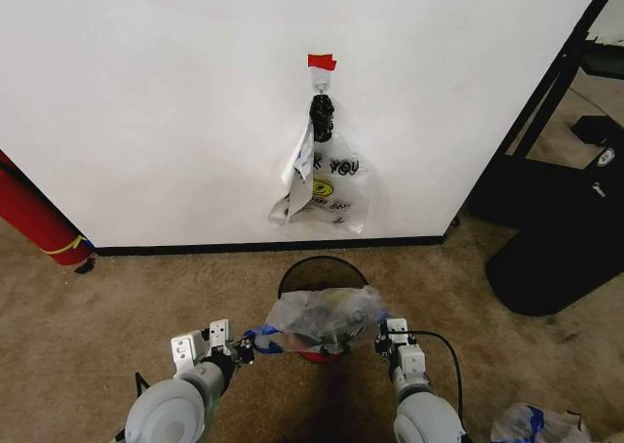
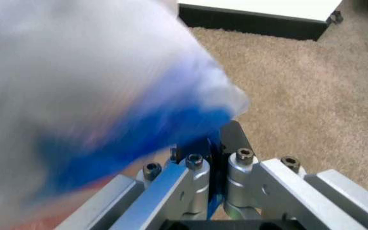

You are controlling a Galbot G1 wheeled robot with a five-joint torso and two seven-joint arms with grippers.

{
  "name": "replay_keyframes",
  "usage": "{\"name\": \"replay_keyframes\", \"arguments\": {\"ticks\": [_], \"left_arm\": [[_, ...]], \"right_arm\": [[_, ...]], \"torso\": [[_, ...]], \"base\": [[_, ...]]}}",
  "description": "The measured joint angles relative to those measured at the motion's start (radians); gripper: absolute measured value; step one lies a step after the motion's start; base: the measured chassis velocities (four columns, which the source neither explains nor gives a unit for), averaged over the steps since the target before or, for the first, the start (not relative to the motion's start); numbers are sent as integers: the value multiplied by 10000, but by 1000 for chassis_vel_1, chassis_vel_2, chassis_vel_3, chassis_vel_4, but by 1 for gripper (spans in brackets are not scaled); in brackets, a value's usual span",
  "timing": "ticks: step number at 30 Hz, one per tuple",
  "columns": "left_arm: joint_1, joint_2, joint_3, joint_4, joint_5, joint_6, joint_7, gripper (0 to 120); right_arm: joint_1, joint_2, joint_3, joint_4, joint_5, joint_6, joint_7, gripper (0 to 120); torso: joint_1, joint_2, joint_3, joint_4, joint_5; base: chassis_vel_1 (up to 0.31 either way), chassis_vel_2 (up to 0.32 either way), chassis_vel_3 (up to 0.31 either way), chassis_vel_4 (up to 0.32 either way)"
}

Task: Pick up the garbage bag from the wall and place it over the trash bin.

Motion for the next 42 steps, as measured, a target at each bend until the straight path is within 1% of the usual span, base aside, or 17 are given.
{"name": "replay_keyframes", "arguments": {"ticks": [4,6,10,15,22,30,32,33,34,35,40,41,42], "left_arm": [[-182,-52,81,200,329,-289,191,0],[-231,-83,104,293,745,-592,391,0],[-173,-128,83,256,1262,-854,590,0],[-134,-188,59,266,1466,-894,687,0],[-197,-373,59,711,1641,-1057,905,0],[-29,-481,-62,722,1826,-1257,958,0],[191,-429,-174,294,2018,-1270,1009,0],[335,-384,-237,61,2098,-1255,1060,5],[335,-384,-237,61,2098,-1255,1060,5],[461,-347,-293,-142,2171,-1229,1111,7],[1115,-228,-534,-1208,2594,-918,1184,28],[1115,-228,-534,-1208,2594,-918,1184,28],[1217,-209,-571,-1322,2649,-871,1171,33]], "right_arm": [[203,-47,83,-31,198,52,6,0],[337,-66,96,-79,303,165,-33,0],[592,-80,78,-235,390,172,-55,0],[870,-77,42,-540,566,65,-38,0],[1213,8,53,-1022,767,70,-29,0],[1019,76,185,-982,910,443,-34,0],[634,37,261,-655,824,768,-97,10],[419,-11,325,-450,711,931,-150,11],[419,-11,325,-450,711,931,-150,11],[262,-49,358,-299,623,1038,-193,16],[-752,-304,669,535,-241,1754,-492,39],[-752,-304,669,535,-241,1754,-492,39],[-929,-345,725,647,-436,1870,-566,43]], "torso": [[0,0,0,0,0],[0,0,0,0,0],[0,0,-1,1,0],[0,0,-1,0,0],[-1,0,-1,0,0],[-1,0,-1,1,0],[-1,0,-1,-1,0],[-1,0,-1,1,1],[-1,0,-1,1,1],[-1,0,-1,1,0],[-1,0,-2,0,0],[-1,0,-2,0,0],[-2,0,-3,-1,1]], "base": [[0,0,0,0],[0,0,0,0],[0,0,0,0],[0,0,0,0],[0,0,0,0],[0,0,0,0],[0,0,0,0],[0,0,0,0],[0,0,0,0],[0,0,0,0],[0,0,0,0],[0,0,0,0],[0,0,0,0]]}}
